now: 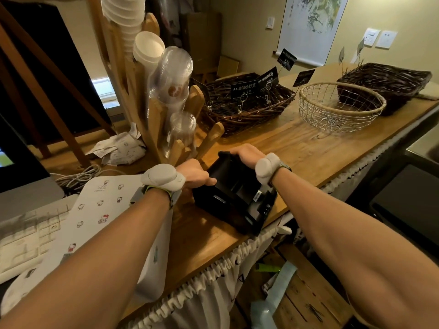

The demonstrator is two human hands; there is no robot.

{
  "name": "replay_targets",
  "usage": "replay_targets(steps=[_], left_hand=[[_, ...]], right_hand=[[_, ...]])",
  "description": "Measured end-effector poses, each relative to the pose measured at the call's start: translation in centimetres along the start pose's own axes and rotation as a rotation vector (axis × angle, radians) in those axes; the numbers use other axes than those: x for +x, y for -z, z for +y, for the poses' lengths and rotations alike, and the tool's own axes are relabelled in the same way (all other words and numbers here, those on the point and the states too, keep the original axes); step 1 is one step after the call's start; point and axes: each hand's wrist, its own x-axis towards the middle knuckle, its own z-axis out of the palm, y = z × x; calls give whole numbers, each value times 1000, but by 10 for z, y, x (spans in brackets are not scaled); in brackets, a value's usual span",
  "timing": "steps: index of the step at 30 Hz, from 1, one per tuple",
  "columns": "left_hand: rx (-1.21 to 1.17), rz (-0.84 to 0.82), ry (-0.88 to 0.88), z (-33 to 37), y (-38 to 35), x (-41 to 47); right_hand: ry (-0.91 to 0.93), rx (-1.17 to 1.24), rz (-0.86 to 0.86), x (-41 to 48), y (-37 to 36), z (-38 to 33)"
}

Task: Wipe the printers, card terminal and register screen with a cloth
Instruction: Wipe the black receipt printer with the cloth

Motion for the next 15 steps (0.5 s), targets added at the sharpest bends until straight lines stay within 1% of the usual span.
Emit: replay_targets(steps=[2, 4, 8, 11, 12, 15], left_hand=[[-8, 0, -10, -1, 0, 2], [-21, 0, -16, -1, 0, 2], [8, 11, -32, -4, 1, 5], [-5, 4, -34, -4, -1, 4], [-19, 8, -35, -4, -1, 3], [-31, 22, -40, -4, -2, 3]], right_hand=[[-60, 33, -9, 4, 1, 1], [-128, 0, -25, 11, 2, 6], [-59, 5, 2, 18, -2, -10], [-126, -103, -5, 20, 1, 1], [-122, -131, -6, 22, 1, 2], [-87, -98, 6, 24, 1, -7]])
